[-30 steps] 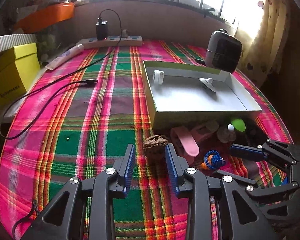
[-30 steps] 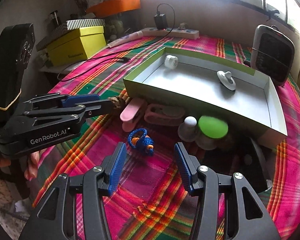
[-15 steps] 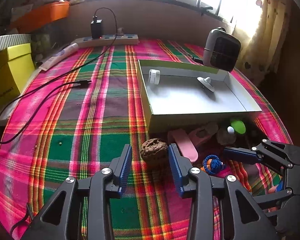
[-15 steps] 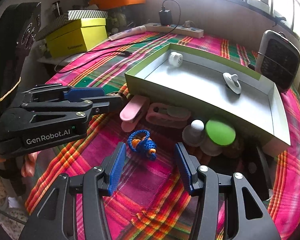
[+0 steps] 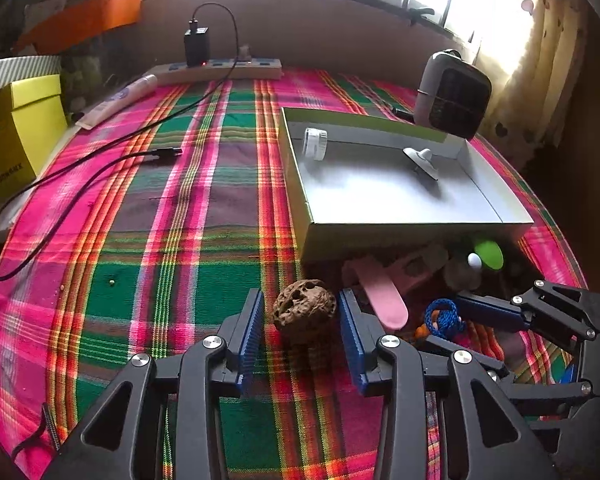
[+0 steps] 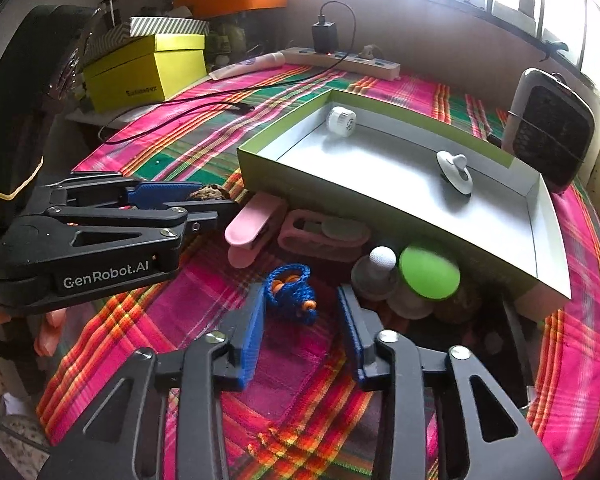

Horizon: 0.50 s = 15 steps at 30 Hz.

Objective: Organize objects
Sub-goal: 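Close the left gripper on the walnut while the right gripper grasps the blue rope toy, then carry the walnut and blue rope toy over the tray with both grippers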

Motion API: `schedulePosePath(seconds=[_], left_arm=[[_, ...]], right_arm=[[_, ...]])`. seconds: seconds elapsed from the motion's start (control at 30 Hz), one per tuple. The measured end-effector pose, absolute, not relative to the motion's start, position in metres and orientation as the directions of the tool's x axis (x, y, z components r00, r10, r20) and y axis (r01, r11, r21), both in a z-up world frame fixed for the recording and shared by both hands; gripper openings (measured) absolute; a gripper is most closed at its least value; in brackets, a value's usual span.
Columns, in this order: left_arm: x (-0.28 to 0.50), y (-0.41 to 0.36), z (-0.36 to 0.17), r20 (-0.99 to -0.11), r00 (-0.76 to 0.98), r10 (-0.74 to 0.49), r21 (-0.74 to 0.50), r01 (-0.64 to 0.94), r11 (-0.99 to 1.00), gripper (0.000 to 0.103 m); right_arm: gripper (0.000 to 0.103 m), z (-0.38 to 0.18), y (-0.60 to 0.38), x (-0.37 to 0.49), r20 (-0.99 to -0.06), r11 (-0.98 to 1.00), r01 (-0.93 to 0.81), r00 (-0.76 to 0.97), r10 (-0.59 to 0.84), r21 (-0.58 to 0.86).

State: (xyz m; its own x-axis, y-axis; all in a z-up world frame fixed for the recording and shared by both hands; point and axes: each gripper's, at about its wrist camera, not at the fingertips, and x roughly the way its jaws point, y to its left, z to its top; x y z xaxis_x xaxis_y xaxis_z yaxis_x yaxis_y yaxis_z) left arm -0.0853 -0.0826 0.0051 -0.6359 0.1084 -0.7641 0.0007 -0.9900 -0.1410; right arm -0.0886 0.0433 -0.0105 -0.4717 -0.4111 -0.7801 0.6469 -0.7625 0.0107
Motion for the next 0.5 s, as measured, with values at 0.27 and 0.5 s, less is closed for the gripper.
schedulePosePath(seconds=[0.27,0.5], left_arm=[[-0.0851,-0.0818,0.0055,-0.762,-0.641,0.093,-0.122,0.001,-0.993,0.03],[-0.0843,-0.0828,0.0071,-0.759,-0.649,0.053,-0.088,0.021,-0.996,0.03]], right_arm=[[0.024,-0.0101,0.0443,-0.0896,-0.779,-0.767,0.641,-0.478,-0.407,0.008],[0.024,-0.01,0.0444,-0.0896,-0.778,-0.769,0.64,-0.476,-0.409,0.013]])
